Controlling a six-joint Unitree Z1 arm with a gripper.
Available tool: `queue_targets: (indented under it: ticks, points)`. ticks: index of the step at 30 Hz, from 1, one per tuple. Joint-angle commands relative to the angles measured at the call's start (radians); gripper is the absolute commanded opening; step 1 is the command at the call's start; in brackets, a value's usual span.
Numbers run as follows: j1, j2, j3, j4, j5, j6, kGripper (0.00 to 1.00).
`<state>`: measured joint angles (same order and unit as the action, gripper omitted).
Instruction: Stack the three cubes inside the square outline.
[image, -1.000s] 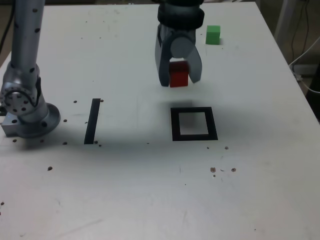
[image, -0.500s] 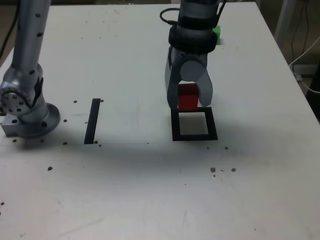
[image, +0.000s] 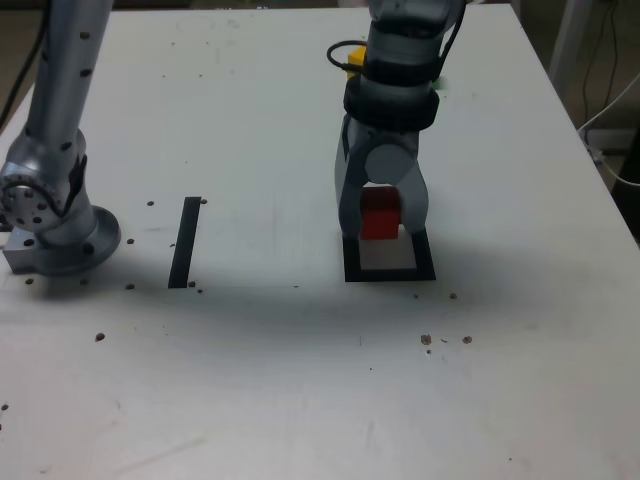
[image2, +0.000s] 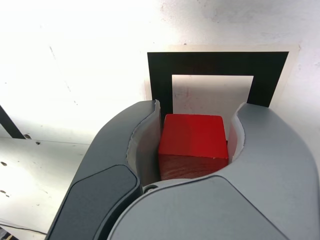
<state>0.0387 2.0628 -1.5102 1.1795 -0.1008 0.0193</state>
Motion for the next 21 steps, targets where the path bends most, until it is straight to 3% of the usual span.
queue_targets:
  ticks: [1,21]
  points:
    - [-0.001,0.008,0.003,-0.005,-0.004,0.004,0.29]
    - [0.011,0.062,0.015,-0.045,-0.022,0.027,0.29]
